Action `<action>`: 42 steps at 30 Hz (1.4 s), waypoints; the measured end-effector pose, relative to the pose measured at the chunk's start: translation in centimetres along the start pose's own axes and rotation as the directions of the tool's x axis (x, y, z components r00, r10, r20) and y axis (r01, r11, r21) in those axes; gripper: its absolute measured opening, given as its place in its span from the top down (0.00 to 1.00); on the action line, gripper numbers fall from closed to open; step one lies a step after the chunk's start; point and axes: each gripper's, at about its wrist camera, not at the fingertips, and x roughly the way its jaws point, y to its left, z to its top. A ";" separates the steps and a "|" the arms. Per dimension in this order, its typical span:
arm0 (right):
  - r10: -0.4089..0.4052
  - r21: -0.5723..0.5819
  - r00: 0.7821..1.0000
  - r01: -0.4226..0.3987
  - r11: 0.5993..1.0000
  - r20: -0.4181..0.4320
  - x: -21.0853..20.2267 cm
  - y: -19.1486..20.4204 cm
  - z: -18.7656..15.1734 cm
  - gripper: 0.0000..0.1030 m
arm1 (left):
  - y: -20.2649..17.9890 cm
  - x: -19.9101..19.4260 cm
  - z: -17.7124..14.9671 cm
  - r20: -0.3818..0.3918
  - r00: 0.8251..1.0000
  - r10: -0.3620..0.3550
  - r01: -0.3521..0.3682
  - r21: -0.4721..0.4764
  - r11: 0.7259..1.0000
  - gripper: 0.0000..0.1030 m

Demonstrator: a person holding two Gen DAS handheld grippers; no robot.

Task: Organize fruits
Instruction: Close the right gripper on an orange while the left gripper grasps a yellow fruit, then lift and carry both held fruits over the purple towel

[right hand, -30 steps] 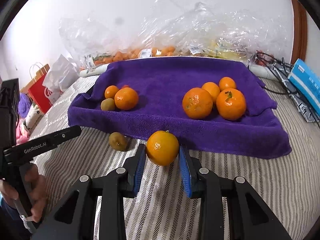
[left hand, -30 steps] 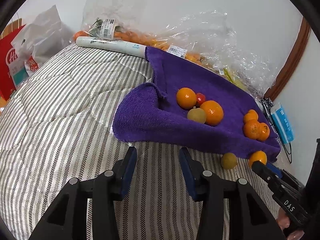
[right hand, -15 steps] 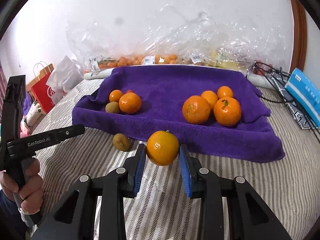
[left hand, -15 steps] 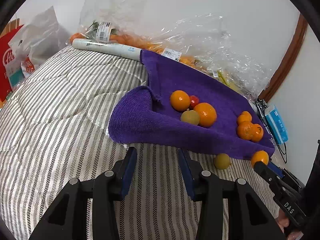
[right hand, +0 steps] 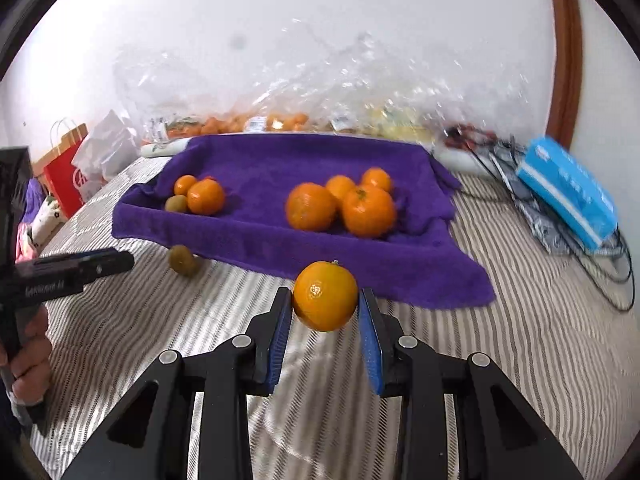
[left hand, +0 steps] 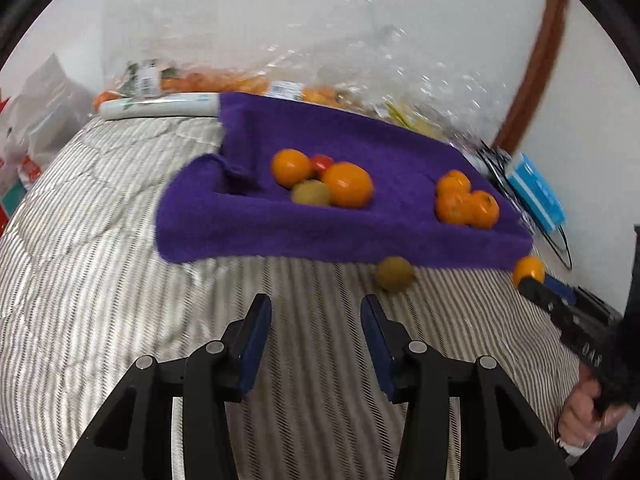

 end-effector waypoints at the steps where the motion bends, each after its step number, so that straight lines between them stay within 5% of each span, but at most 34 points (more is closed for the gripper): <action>1: 0.015 0.024 1.000 -0.015 1.000 -0.002 0.0 -0.5 -0.1 0.68 | -0.4 0.0 -0.2 -0.007 1.000 -0.010 0.010 0.013 1.000 0.57; 9: 0.035 0.103 0.999 -0.034 0.994 -0.003 0.0 -2.2 -0.2 0.68 | -2.8 0.6 -0.2 -0.020 0.999 -0.041 0.042 0.075 0.996 0.57; 20: 0.006 0.140 0.999 -0.001 0.990 -0.035 0.4 -3.1 -0.3 0.68 | -5.2 3.9 1.8 -0.055 0.998 0.008 -0.002 0.106 0.994 0.58; 22: 0.013 0.131 0.999 -0.009 0.991 -0.033 0.4 -3.0 -0.3 0.68 | -5.7 4.2 1.9 -0.054 0.997 0.050 -0.044 0.118 0.992 0.73; 24: 0.020 0.123 0.999 -0.015 0.992 -0.035 0.4 -2.8 -0.3 0.68 | -6.0 4.2 1.9 -0.052 0.996 0.077 -0.069 0.132 0.989 0.76; 30: 0.048 0.116 0.998 -0.044 0.992 -0.039 0.6 -2.6 -0.2 0.68 | -3.9 3.1 1.6 -0.046 0.997 0.060 -0.056 0.085 0.995 0.76; 35: 0.042 0.076 0.997 -0.037 0.996 -0.066 1.2 -1.2 -0.1 0.68 | -1.5 1.7 1.2 -0.029 0.979 0.204 -0.197 0.159 0.967 0.76; 42: 0.048 0.035 0.995 -0.045 0.998 -0.084 2.1 1.9 0.3 0.68 | 0.7 1.3 1.3 -0.041 0.988 0.150 -0.144 0.114 0.983 0.75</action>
